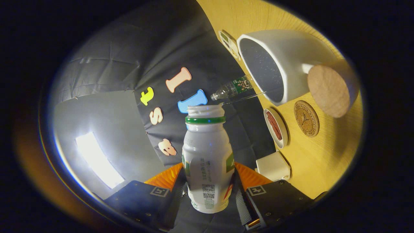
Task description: Take the bottle from table, then pour the juice into the cup, finally place the bottle on the coaster
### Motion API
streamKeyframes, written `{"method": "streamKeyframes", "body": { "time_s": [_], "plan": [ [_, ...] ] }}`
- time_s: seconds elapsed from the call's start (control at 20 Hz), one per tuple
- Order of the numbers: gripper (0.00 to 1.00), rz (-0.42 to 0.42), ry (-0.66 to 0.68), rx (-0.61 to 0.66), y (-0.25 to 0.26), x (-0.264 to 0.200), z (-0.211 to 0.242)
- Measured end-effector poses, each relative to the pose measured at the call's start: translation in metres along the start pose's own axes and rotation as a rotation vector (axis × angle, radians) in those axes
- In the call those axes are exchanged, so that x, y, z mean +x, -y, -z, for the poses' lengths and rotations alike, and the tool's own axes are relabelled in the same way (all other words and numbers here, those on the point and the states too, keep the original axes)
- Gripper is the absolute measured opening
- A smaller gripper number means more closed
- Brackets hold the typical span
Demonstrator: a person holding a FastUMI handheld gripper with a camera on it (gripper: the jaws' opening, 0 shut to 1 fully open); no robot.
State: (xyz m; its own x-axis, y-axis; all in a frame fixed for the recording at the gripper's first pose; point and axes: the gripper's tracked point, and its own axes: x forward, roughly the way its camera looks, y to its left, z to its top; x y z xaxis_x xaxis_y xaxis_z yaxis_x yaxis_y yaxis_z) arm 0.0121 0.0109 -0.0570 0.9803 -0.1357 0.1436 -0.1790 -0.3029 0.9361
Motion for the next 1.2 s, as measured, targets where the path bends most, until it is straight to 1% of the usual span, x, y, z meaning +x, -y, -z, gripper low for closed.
{"method": "streamKeyframes", "body": {
  "time_s": [1.2],
  "plan": [
    [0.73, 0.01, 0.06, 0.087, 0.003, 0.001, -0.011]
  ]
}}
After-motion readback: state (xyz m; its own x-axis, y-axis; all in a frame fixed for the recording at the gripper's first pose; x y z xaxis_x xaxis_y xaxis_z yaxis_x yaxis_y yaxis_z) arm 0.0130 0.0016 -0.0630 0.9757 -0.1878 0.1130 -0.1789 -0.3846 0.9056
